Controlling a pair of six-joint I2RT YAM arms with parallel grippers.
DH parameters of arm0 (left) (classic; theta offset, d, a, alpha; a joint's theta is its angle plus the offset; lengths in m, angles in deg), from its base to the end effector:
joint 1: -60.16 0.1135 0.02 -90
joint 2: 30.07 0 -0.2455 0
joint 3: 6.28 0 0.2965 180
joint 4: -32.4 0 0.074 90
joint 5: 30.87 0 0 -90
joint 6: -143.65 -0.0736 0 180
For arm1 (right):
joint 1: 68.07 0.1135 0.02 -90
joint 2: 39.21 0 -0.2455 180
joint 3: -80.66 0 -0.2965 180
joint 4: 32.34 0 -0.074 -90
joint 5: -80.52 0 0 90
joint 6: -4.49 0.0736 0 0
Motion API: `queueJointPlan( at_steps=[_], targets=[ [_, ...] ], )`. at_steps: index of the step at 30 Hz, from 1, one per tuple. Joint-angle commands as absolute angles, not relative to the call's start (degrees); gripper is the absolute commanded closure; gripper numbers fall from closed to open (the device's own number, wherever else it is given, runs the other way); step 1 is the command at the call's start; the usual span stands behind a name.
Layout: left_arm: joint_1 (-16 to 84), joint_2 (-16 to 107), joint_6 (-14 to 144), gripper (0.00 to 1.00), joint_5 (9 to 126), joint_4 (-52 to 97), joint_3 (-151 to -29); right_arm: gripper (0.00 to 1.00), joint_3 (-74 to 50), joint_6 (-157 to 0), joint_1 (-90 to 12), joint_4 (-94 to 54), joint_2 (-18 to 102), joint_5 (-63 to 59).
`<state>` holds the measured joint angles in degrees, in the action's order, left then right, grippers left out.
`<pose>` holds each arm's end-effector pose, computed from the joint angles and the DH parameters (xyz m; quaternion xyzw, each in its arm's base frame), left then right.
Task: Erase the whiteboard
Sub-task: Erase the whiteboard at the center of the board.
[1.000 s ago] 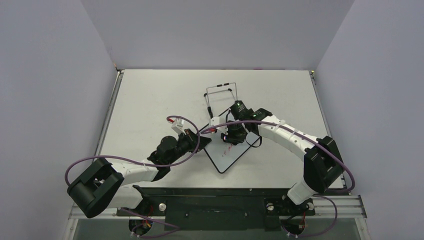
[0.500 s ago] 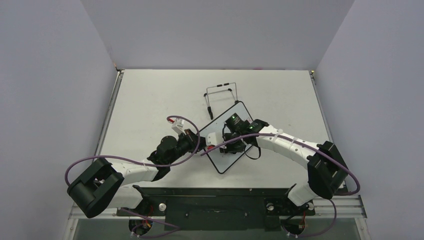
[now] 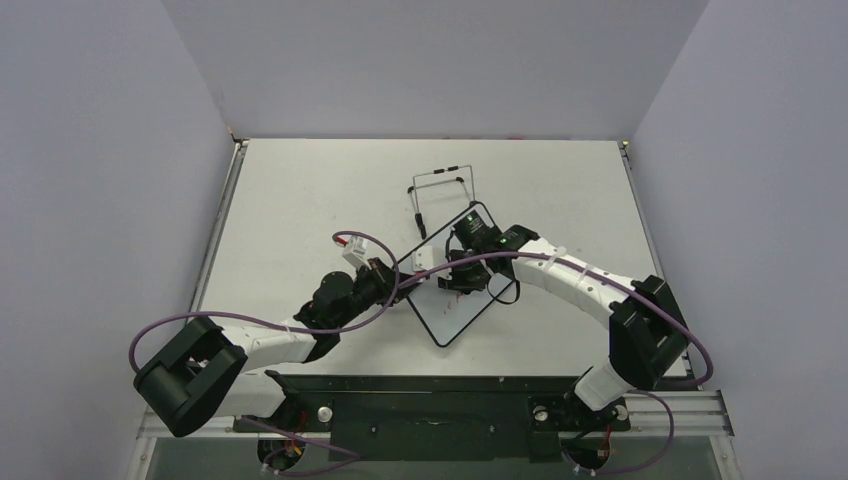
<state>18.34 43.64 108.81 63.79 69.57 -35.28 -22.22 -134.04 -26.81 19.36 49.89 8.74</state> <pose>0.2255 -0.2098 0.1212 -0.0607 0.7495 -0.5134 0.4136 0.2630 0.2613 0.1684 -0.7041 0.6557 0.1396 0.2341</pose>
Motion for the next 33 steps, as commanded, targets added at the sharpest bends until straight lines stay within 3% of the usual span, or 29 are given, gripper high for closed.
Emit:
queueJointPlan(
  at_steps=[1,6,15,23,27,33],
  targets=[
    [17.8,40.6,111.3,1.00,67.7,80.8,-37.4,1.00,-25.8,-134.5,-24.4,16.9,47.9,11.0],
    [17.8,41.2,111.4,1.00,68.0,81.5,-37.3,1.00,-27.4,-135.3,-28.5,17.2,48.1,9.5],
    [17.8,42.4,111.8,1.00,68.5,82.1,-37.8,1.00,-16.0,-131.5,-28.9,17.4,51.2,11.9],
    [17.9,40.9,111.3,1.00,68.1,81.2,-37.3,1.00,-24.1,-132.7,-22.9,19.5,49.1,12.8],
    [17.9,40.7,111.3,1.00,68.2,81.2,-37.2,1.00,-26.4,-133.8,-26.7,19.5,48.7,12.2],
    [17.9,40.8,111.5,1.00,68.3,81.3,-37.2,1.00,-20.0,-132.2,-33.0,19.2,51.7,13.0]
  ],
)
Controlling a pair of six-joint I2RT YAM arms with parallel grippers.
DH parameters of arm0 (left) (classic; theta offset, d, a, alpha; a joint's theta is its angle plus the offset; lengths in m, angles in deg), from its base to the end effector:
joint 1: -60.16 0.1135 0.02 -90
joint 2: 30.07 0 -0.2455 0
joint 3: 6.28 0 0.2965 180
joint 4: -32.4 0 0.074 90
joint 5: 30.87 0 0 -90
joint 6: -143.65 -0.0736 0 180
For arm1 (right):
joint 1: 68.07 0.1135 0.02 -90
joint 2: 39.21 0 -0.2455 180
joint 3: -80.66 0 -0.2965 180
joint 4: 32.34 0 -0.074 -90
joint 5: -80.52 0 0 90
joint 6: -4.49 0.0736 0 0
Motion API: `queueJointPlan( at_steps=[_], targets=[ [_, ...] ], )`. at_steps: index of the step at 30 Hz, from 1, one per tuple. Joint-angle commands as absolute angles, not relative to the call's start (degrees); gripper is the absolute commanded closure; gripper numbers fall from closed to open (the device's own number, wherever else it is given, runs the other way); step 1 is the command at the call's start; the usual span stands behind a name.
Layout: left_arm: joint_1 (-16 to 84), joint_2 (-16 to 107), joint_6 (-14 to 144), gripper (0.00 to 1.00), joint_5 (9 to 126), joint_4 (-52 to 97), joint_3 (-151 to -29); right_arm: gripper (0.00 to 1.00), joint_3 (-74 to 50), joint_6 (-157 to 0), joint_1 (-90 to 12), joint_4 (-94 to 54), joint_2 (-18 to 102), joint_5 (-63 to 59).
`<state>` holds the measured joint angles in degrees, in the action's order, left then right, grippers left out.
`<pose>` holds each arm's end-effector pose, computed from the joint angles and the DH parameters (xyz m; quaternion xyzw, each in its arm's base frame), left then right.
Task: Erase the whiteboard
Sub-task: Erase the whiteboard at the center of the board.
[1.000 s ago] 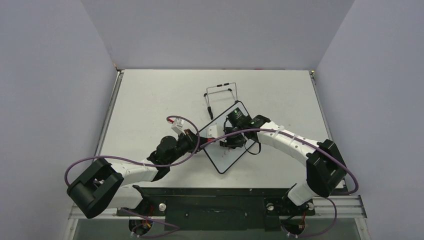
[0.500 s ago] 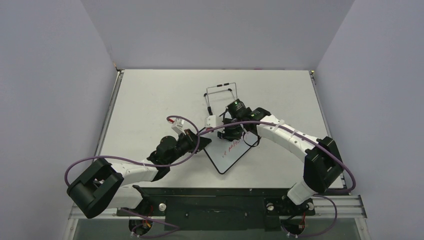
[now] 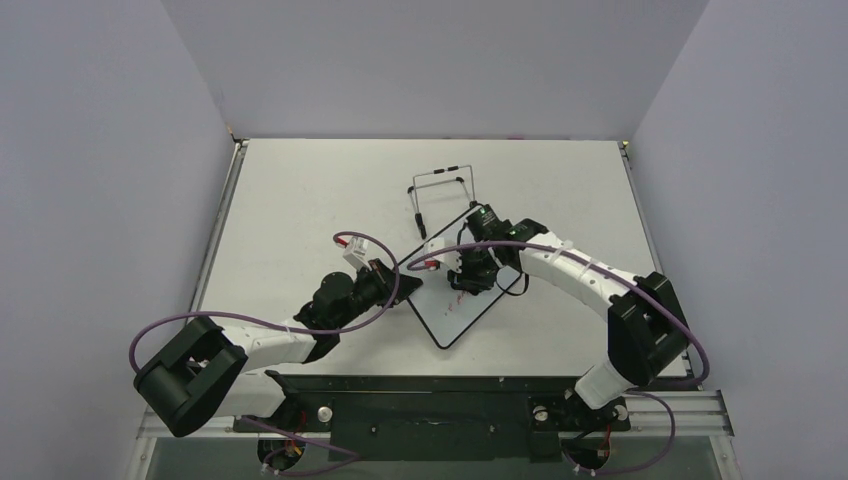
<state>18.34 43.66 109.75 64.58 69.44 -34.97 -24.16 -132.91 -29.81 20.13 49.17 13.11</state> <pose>0.2238 -0.2096 0.1189 -0.0628 0.7519 -0.5178 0.4032 0.2653 0.2453 0.1618 -0.6820 0.6750 0.1744 0.2212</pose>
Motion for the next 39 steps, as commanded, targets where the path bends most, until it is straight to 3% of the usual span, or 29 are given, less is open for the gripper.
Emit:
queueJointPlan(
  at_steps=[1,8,17,30,39],
  targets=[
    [17.9,40.9,111.5,1.00,68.3,81.3,-37.3,1.00,-18.3,-132.0,-33.0,19.1,52.4,13.2],
    [17.8,40.8,111.3,1.00,68.4,80.7,-37.6,1.00,-15.1,-129.9,-28.7,18.3,53.4,14.0],
    [17.9,39.6,110.6,1.00,68.4,79.3,-37.7,1.00,-25.2,-134.9,-28.3,19.3,49.7,12.4],
    [17.8,40.7,110.9,1.00,69.1,79.2,-38.6,1.00,-13.3,-132.4,-32.0,19.4,52.4,13.2],
    [17.9,40.2,110.8,1.00,69.0,79.5,-38.4,1.00,-21.2,-133.9,-25.5,21.0,49.5,14.1]
  ],
)
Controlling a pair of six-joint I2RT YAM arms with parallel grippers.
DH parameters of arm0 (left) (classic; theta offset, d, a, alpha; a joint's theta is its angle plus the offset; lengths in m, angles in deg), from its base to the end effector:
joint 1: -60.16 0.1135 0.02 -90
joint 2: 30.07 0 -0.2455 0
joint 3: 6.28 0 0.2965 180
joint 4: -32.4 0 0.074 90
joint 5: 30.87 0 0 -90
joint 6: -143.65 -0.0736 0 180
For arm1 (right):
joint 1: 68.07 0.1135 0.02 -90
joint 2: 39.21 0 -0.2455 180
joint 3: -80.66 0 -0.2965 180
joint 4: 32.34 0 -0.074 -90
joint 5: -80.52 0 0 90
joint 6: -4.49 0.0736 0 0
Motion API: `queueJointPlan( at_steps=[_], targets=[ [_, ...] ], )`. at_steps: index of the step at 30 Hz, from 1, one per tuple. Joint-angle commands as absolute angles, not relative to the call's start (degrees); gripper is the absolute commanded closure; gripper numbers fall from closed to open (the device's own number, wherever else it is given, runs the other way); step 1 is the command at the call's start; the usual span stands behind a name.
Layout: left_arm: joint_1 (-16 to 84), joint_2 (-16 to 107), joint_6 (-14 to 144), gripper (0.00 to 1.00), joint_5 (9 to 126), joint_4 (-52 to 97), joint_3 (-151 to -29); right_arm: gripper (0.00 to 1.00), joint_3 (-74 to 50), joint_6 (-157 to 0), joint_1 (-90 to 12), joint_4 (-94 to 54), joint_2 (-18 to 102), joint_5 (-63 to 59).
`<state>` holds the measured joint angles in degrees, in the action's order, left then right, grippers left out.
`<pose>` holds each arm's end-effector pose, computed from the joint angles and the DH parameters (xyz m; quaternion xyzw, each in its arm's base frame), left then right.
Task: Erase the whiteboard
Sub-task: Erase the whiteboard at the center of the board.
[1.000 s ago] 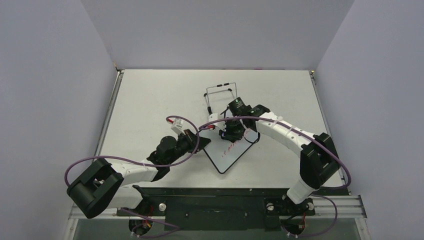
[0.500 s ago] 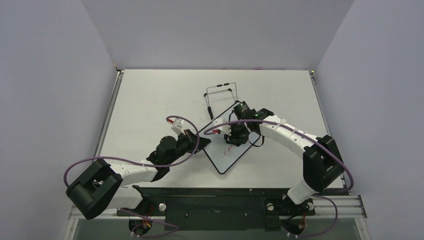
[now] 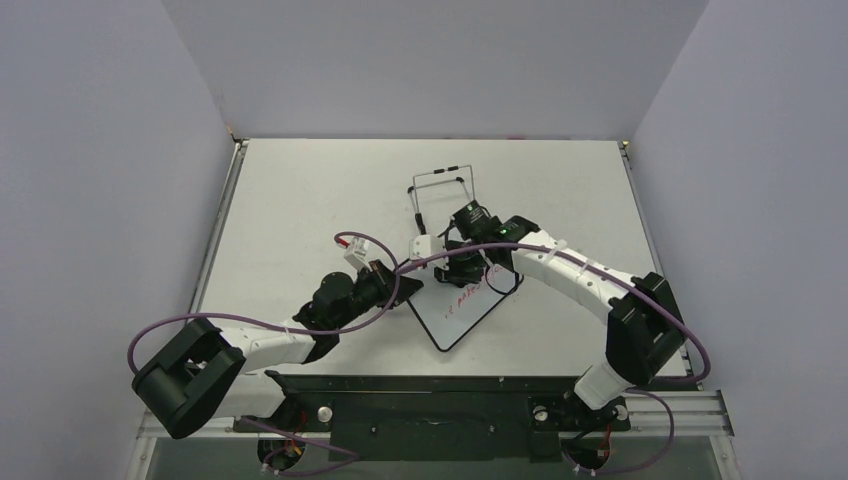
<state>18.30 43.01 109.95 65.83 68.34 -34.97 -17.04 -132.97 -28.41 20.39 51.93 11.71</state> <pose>0.2221 -0.2105 0.1193 -0.0572 0.7548 -0.5216 0.3936 0.2800 0.2667 0.1880 -0.6893 0.6594 0.1614 0.2529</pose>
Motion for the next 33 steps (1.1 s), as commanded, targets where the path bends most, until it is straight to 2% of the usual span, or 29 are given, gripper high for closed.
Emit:
queueJointPlan(
  at_steps=[1,9,17,26,33],
  targets=[
    [17.8,39.8,110.7,1.00,68.9,79.3,-38.3,1.00,-21.9,-134.1,-25.5,21.1,49.2,14.0],
    [17.8,39.0,109.7,1.00,68.6,78.2,-38.3,1.00,-21.5,-133.7,-33.3,20.1,48.3,12.5],
    [17.7,39.0,109.3,1.00,69.2,77.5,-38.8,1.00,-15.0,-130.1,-32.0,17.9,51.3,12.5],
    [17.9,38.2,108.4,1.00,69.7,76.7,-38.9,1.00,-23.3,-132.6,-26.5,21.2,47.9,15.3],
    [17.8,37.1,106.9,1.00,69.8,74.9,-38.8,1.00,-24.1,-133.3,-31.3,22.0,47.8,15.2]
  ],
)
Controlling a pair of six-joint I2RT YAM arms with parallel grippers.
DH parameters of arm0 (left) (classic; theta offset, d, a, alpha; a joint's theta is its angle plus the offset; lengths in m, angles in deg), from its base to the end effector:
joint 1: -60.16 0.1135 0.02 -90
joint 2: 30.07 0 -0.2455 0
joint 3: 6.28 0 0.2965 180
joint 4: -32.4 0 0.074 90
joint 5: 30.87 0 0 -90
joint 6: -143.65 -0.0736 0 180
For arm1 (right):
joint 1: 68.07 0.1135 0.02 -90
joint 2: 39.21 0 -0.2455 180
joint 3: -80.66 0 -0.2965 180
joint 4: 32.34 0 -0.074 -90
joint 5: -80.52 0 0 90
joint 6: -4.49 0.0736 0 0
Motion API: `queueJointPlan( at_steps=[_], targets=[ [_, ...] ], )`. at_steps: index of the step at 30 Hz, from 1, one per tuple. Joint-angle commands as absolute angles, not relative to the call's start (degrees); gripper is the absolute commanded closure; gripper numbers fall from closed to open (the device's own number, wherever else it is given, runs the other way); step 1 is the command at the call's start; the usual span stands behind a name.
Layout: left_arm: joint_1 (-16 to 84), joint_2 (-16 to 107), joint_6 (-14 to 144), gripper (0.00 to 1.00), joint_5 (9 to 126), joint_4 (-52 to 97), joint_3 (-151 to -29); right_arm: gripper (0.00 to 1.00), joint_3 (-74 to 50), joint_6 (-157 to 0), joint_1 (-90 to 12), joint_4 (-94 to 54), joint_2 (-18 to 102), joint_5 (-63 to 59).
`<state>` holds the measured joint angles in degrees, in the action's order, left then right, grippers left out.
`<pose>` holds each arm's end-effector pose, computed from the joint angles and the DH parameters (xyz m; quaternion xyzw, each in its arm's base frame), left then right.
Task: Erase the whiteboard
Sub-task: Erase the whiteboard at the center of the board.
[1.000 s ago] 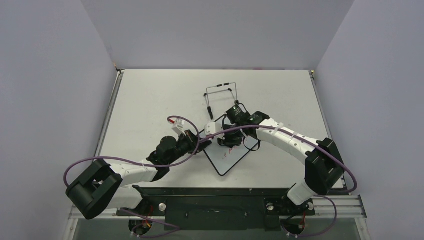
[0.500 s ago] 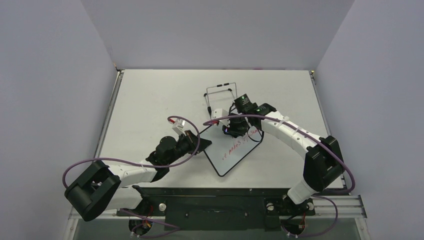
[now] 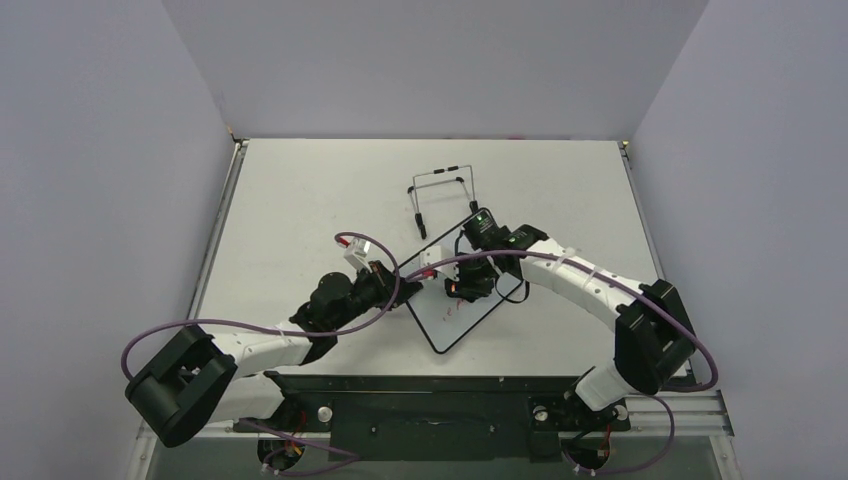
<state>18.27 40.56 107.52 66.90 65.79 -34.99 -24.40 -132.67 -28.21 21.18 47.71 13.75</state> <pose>0.2200 -0.2107 0.1252 -0.0349 0.7565 -0.5174 0.3986 0.2543 0.2502 0.1682 -0.6900 0.6648 0.1831 0.2199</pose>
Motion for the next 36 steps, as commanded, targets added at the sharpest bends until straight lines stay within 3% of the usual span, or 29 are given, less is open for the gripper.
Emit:
queueJointPlan(
  at_steps=[1,9,16,21,27,36],
  targets=[
    [17.8,37.1,106.5,1.00,69.8,74.5,-38.8,1.00,-22.8,-133.2,-32.5,21.9,48.2,15.0],
    [17.8,36.9,105.4,1.00,70.4,72.2,-39.8,1.00,-14.4,-130.3,-33.6,21.1,52.6,15.8],
    [17.8,36.1,104.8,1.00,70.5,71.2,-40.3,1.00,-22.0,-132.3,-27.8,22.3,49.6,15.8],
    [17.9,36.3,104.6,1.00,70.7,71.3,-40.4,1.00,-25.0,-132.8,-30.3,22.2,48.2,14.6],
    [17.8,36.3,104.6,1.00,70.9,71.3,-40.4,1.00,-20.3,-133.0,-35.1,21.3,50.3,12.5],
    [17.7,36.9,105.2,1.00,71.3,72.2,-40.4,1.00,-14.8,-130.9,-32.8,20.5,52.5,13.9]
  ],
)
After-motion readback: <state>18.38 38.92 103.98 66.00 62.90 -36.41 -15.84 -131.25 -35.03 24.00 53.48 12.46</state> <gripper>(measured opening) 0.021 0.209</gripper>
